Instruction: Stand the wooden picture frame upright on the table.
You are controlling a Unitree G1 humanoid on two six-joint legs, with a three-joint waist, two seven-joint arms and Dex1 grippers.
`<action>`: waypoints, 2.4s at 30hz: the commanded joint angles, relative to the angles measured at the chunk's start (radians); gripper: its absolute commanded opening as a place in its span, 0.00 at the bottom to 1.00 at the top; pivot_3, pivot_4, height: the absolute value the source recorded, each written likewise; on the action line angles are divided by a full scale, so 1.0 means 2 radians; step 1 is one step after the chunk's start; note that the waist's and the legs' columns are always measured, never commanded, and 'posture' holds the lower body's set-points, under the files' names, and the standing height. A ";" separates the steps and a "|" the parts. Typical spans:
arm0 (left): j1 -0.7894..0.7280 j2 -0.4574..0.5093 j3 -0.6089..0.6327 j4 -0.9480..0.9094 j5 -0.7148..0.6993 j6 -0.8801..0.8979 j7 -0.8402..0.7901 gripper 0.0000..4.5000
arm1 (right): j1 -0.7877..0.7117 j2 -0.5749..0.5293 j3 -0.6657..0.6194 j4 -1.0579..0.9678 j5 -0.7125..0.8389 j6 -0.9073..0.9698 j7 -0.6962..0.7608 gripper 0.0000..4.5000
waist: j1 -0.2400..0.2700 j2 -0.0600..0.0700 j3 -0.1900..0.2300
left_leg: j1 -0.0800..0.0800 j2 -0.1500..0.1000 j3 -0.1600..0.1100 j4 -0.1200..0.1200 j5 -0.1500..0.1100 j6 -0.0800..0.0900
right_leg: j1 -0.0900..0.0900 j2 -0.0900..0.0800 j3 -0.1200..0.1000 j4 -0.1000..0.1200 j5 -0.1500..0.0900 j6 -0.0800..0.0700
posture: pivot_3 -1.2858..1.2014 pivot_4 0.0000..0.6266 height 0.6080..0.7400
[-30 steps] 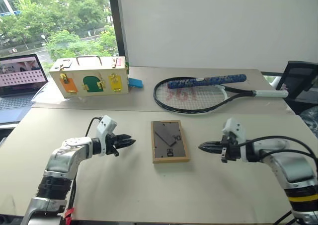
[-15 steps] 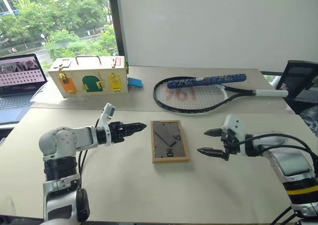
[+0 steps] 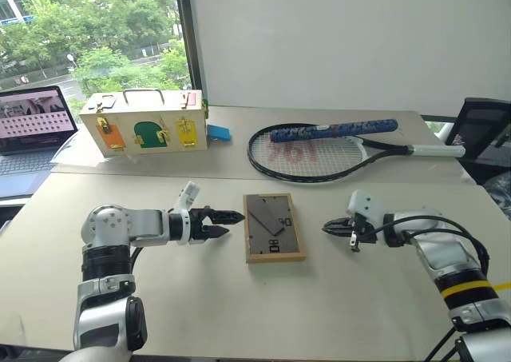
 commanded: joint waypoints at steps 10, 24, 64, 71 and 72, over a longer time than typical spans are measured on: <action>0.050 -0.075 -0.066 -0.040 -0.068 0.002 0.108 1.00 | -0.006 0.060 0.017 -0.018 0.000 -0.015 0.027 0.01 | 0.004 0.000 -0.002 | 0.001 0.000 0.000 0.000 0.000 0.000 | 0.002 0.000 0.000 -0.001 0.000 0.000 | 0.52 0.24 0.85; 0.031 -0.153 0.015 -0.048 -0.031 0.001 0.136 0.85 | 0.007 0.065 0.013 -0.032 -0.002 -0.001 0.018 0.00 | 0.014 0.000 -0.003 | 0.002 -0.001 0.000 0.000 0.000 0.000 | 0.007 0.000 0.000 -0.007 0.000 0.002 | 0.52 0.24 0.85; 0.017 -0.112 -0.007 -0.103 -0.167 -0.023 0.048 0.25 | -0.079 0.073 -0.095 -0.179 0.299 0.412 -0.070 1.00 | 0.001 0.000 -0.002 | -0.004 -0.001 0.000 0.000 0.000 0.000 | 0.000 0.000 0.000 -0.007 0.001 0.001 | 0.52 0.24 0.85; 0.031 -0.102 -0.003 -0.097 -0.179 -0.042 0.057 0.25 | -0.070 0.092 -0.076 -0.206 0.289 0.324 -0.006 1.00 | 0.003 0.000 -0.002 | -0.005 -0.001 0.000 0.000 0.000 0.000 | 0.000 0.000 0.000 -0.007 0.001 0.001 | 0.52 0.24 0.85; 0.037 -0.098 -0.005 -0.102 -0.171 -0.044 0.055 0.25 | -0.064 0.097 -0.082 -0.210 0.283 0.296 -0.003 1.00 | 0.004 0.000 -0.002 | -0.005 -0.001 0.000 0.000 0.000 0.000 | 0.000 0.000 0.000 -0.007 0.001 0.001 | 0.52 0.24 0.85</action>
